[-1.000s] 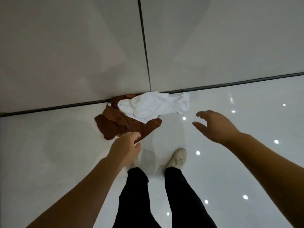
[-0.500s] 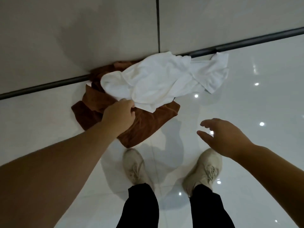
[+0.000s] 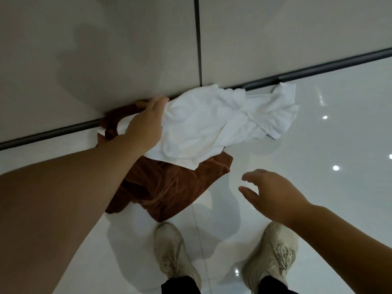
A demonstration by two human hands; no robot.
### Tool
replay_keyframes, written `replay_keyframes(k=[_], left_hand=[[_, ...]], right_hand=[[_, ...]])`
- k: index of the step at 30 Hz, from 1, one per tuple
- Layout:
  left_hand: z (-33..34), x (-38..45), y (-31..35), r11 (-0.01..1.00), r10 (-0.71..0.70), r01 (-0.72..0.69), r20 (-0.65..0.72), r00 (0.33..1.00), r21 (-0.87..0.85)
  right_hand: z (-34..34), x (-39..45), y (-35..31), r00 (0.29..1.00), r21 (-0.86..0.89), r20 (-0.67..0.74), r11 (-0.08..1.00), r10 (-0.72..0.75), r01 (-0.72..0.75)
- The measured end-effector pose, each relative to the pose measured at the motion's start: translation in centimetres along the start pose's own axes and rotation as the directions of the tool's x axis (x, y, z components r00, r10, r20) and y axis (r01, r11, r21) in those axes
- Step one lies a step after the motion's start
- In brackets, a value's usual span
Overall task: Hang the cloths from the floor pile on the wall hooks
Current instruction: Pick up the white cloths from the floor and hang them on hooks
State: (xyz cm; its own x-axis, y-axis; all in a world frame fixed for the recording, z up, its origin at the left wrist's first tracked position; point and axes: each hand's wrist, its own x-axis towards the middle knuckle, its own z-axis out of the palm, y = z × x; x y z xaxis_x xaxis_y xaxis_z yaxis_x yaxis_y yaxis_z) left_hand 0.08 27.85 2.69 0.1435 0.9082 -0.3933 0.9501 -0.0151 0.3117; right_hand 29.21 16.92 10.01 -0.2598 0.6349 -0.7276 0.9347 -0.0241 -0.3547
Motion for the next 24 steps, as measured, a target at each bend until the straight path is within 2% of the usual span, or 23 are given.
replay_keyframes(k=[6, 9, 11, 15, 20, 24], left_hand=[[-1.9, 1.6, 1.2, 0.974, -0.027, 0.004, 0.097, 0.995, 0.227], [-3.2, 0.1, 2.2, 0.962, 0.082, -0.089, 0.038, 0.996, 0.257], [-4.6, -0.9, 3.0, 0.976, 0.135, -0.134, 0.006, 0.991, 0.174], [-9.9, -4.0, 6.6, 0.991, 0.081, -0.081, -0.006, 0.997, -0.102], [-20.9, -10.1, 14.2, 0.927, 0.108, -0.100, 0.002, 0.994, -0.361], [-30.9, -15.2, 20.1, 0.873, 0.119, -0.101, 0.006, 0.993, -0.478]], right_hand=[[-2.3, 0.7, -0.1, 0.998, 0.041, -0.061, 0.999, -0.009, 0.012], [-2.9, 0.4, -0.9, 0.996, 0.067, -0.082, 0.997, -0.023, 0.029], [-3.6, -0.3, -1.5, 0.996, 0.079, -0.090, 0.996, -0.029, 0.036], [-7.1, -3.1, -3.5, 0.990, 0.104, -0.131, 0.992, -0.060, 0.074], [-15.5, -9.3, -8.4, 0.950, 0.182, -0.270, 0.961, -0.155, 0.208], [-22.8, -15.9, -13.3, 0.889, 0.171, -0.403, 0.936, -0.219, 0.308]])
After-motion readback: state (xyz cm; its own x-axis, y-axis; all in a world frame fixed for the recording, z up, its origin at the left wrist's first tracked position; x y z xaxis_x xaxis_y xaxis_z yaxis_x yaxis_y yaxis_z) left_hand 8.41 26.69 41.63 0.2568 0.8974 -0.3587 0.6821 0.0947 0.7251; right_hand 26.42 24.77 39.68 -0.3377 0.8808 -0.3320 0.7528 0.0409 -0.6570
